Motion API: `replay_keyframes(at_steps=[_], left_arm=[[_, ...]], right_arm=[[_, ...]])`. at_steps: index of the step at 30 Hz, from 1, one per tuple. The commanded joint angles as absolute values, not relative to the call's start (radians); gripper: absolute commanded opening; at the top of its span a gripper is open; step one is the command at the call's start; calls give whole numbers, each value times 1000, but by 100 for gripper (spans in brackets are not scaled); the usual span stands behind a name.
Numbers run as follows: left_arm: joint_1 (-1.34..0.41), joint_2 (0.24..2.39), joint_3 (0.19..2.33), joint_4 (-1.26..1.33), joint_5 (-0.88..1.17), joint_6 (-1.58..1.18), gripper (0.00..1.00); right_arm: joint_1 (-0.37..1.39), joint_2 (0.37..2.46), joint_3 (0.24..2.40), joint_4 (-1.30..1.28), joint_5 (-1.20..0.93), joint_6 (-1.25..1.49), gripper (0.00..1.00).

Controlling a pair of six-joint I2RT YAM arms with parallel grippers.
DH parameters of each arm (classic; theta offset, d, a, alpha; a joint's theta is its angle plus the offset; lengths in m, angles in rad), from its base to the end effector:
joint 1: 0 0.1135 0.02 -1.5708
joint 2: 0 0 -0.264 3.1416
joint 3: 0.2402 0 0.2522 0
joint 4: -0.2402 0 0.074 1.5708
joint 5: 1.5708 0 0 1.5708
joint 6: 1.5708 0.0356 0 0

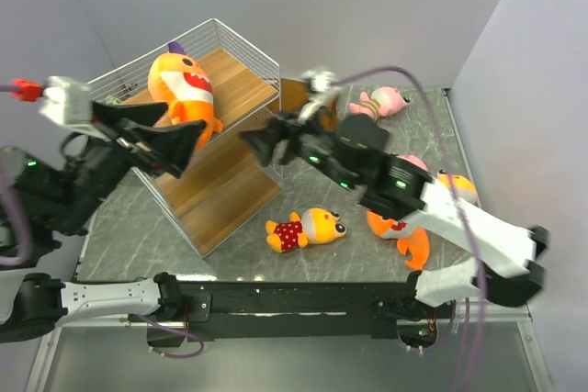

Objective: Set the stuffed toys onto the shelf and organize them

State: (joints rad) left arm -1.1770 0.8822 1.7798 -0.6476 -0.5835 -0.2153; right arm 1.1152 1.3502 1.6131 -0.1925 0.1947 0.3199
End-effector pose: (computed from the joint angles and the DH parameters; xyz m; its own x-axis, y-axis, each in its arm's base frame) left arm 0.0406 -0.0465 0.5719 -0.0281 -0.3969 -0.9174 0.5731 0.7456 -0.3402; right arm 0.1346 0.2590 0.5004 -0.2210 0.2502 -0.9426 -0.7655 0.5544 0.3266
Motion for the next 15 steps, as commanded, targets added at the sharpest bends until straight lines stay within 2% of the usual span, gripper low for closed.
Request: replay_keyframes(at_steps=[1,6,15], left_arm=[[-1175,933,1737,-582,-483,-170,96],[-1175,968,1701,-523,-475,-141,97],[-1175,1034,1830,-632,-673,-167,99]], right_arm=[[1103,1120,1436,-175,466,268,70],[1014,1017,1370,-184,382,307,64],[1011,1037,1361,-134,262,379,63]])
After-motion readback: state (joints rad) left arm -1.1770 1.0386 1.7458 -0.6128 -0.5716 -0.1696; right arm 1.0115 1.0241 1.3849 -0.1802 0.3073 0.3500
